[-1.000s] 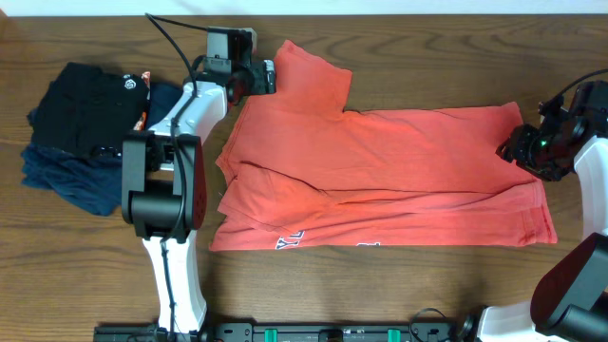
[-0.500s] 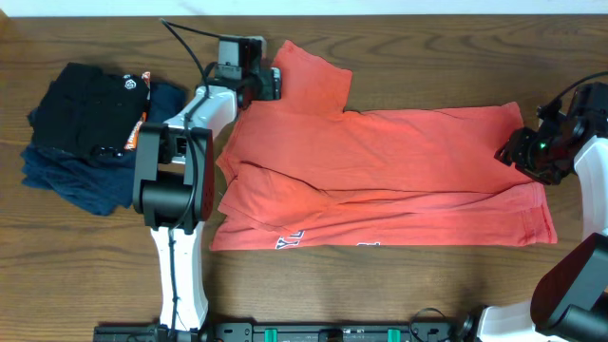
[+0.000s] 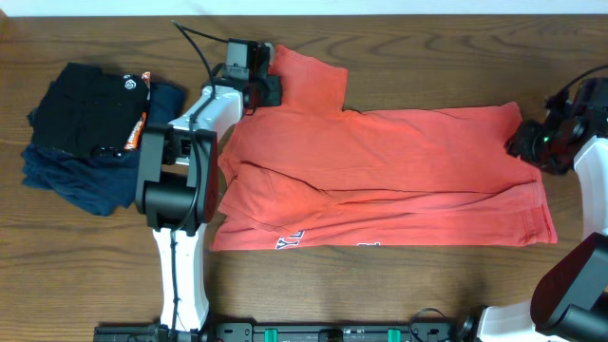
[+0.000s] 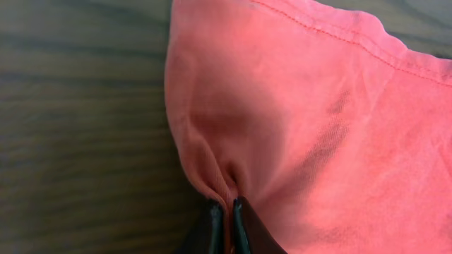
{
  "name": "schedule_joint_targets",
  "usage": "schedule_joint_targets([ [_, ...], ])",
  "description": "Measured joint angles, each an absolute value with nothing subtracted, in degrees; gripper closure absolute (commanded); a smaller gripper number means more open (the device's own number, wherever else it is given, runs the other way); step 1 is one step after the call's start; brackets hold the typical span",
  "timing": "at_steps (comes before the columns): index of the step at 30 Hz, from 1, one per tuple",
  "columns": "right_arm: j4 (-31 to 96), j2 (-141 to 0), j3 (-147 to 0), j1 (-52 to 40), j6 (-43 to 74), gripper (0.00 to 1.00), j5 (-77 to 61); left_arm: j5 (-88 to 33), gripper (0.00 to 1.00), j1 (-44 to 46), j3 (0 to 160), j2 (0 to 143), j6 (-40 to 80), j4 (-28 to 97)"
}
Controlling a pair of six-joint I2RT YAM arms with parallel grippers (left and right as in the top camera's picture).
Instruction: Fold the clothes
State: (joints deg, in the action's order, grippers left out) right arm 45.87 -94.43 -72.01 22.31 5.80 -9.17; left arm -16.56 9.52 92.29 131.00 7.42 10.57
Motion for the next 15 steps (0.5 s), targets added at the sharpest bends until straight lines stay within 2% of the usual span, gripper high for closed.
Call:
schedule_joint_targets([
  [7, 30.3, -96.9, -72.2, 22.3, 5.6, 0.48, -5.1, -16.4, 0.91, 8.1, 92.3, 125.2, 11.8, 16.4],
  [15, 14.7, -109.2, -72.3, 22.0, 5.8, 0.45, -5.2, -16.6, 0.91, 8.2, 92.3, 122.3, 13.6, 23.8],
])
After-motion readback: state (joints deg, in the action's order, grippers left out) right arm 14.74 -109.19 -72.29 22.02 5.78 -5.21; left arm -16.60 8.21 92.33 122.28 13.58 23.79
